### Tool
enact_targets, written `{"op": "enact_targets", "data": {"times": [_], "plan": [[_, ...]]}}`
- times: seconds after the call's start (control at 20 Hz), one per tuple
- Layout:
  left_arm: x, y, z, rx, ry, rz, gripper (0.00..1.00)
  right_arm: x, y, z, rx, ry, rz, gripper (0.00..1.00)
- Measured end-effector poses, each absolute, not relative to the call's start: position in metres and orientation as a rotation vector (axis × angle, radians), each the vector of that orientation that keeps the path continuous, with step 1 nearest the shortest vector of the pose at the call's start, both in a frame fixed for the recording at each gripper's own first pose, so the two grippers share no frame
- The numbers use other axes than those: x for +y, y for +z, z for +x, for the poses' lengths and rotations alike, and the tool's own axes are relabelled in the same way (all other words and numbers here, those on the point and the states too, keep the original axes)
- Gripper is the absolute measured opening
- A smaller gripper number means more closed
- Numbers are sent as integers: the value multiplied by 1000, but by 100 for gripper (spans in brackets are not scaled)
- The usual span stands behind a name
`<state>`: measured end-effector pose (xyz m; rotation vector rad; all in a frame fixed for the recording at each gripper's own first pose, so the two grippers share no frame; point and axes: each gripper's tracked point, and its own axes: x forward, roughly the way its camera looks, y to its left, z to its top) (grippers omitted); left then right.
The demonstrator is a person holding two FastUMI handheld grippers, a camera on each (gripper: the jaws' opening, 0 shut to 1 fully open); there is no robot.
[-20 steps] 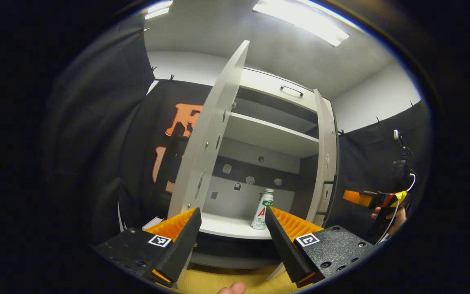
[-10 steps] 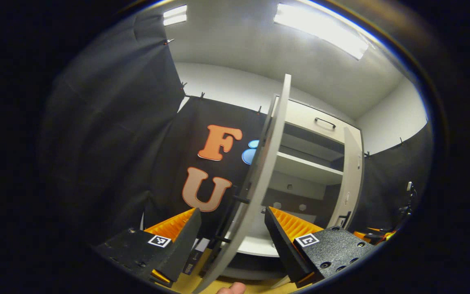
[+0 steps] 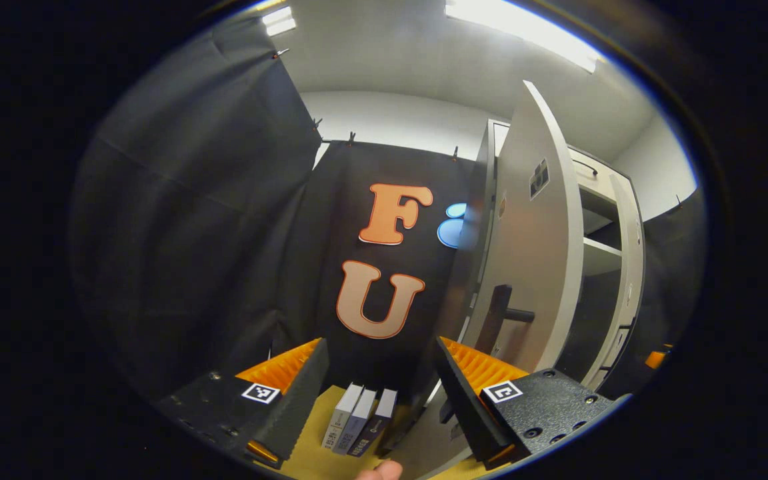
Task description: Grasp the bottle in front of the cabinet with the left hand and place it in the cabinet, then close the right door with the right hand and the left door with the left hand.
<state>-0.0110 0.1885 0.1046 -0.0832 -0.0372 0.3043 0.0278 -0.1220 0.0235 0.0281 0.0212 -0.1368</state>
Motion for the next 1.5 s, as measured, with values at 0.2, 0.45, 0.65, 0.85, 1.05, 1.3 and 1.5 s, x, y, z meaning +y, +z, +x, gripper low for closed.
{"op": "enact_targets", "data": {"times": [0.2, 0.45, 0.65, 0.85, 1.05, 1.3, 1.5], "plan": [[185, 103, -9, -29, 273, -71, 96, -129, 25, 20, 22, -165, 27, 95], [163, 105, -1, -17, 204, -22, 94, -128, 25, 17, 25, -163, 35, 95], [140, 101, 3, -4, 156, -35, 93, -129, 25, 14, 28, -160, 39, 95], [111, 95, 12, 21, 72, -75, 94, -133, 29, 7, 21, -172, 27, 95], [85, 93, 22, 16, 27, -86, 93, -139, 31, -2, 19, -197, 22, 95], [60, 87, 38, 12, -19, -95, 93, -146, 33, -12, 18, -225, 10, 95], [31, 77, 53, 36, -83, -112, 94, -150, 34, -17, 15, -244, 6, 95]]}}
